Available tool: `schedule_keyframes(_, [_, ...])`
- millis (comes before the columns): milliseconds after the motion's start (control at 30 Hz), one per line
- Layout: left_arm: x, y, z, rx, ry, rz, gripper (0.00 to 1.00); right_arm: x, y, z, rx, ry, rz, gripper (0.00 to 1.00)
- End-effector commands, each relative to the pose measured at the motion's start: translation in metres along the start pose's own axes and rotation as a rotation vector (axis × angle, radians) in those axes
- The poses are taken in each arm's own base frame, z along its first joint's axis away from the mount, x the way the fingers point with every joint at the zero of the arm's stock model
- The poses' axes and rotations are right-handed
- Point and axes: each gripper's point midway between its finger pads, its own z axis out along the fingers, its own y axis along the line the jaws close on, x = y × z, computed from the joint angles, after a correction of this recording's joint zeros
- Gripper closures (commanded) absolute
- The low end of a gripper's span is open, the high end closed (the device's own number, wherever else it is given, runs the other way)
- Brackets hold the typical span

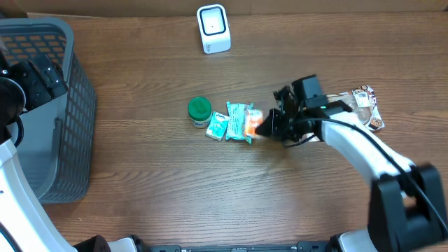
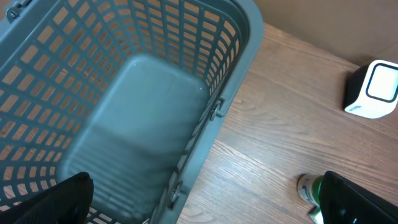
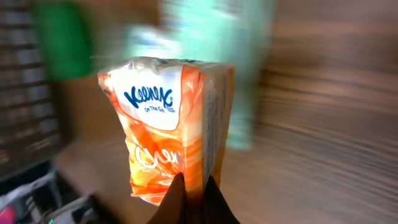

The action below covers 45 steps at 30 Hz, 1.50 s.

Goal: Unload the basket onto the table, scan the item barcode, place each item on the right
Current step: 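Lift the orange Kleenex pack and hold it before the scanner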

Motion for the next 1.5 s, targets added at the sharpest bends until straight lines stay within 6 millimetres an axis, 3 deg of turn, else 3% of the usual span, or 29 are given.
schedule_keyframes(0, [-0.003, 0.002, 0.0, -0.008, -0.007, 0.012, 0.0, -0.002, 0.078, -0.043, -0.276, -0.036, -0.186, 0.96])
schedule_keyframes(100, [-0.003, 0.002, 0.0, -0.008, -0.007, 0.012, 0.0, 0.006, 0.122, -0.068, -0.516, 0.012, -0.217, 0.96])
schedule_keyframes(300, [-0.003, 0.002, 0.0, -0.008, -0.007, 0.012, 0.0, 0.008, 0.158, -0.093, -0.711, 0.085, -0.199, 0.96])
schedule_keyframes(600, [-0.003, 0.002, 0.0, -0.008, -0.007, 0.012, 0.0, 0.001, 0.169, -0.135, -0.835, 0.181, -0.125, 0.96])
schedule_keyframes(833, [-0.003, 0.002, 0.0, -0.008, -0.006, 0.012, 0.0, -0.008, 0.161, -0.143, -0.835, 0.151, -0.112, 0.96])
schedule_keyframes(1033, [-0.003, 0.002, 0.0, -0.008, -0.007, 0.012, 0.01, -0.014, 0.164, -0.133, -0.81, 0.062, -0.199, 0.96])
schedule_keyframes(1200, [-0.003, 0.002, 0.0, -0.008, -0.006, 0.012, 0.0, -0.02, 0.153, -0.105, -0.698, -0.015, -0.169, 0.96])
schedule_keyframes(1333, [-0.003, 0.002, 0.0, -0.008, -0.007, 0.012, 0.0, -0.023, 0.118, -0.064, -0.441, -0.084, -0.061, 0.96])
schedule_keyframes(1467, [-0.003, 0.002, 0.0, -0.008, -0.006, 0.012, 0.0, -0.022, 0.084, -0.04, -0.195, -0.141, -0.005, 0.96])
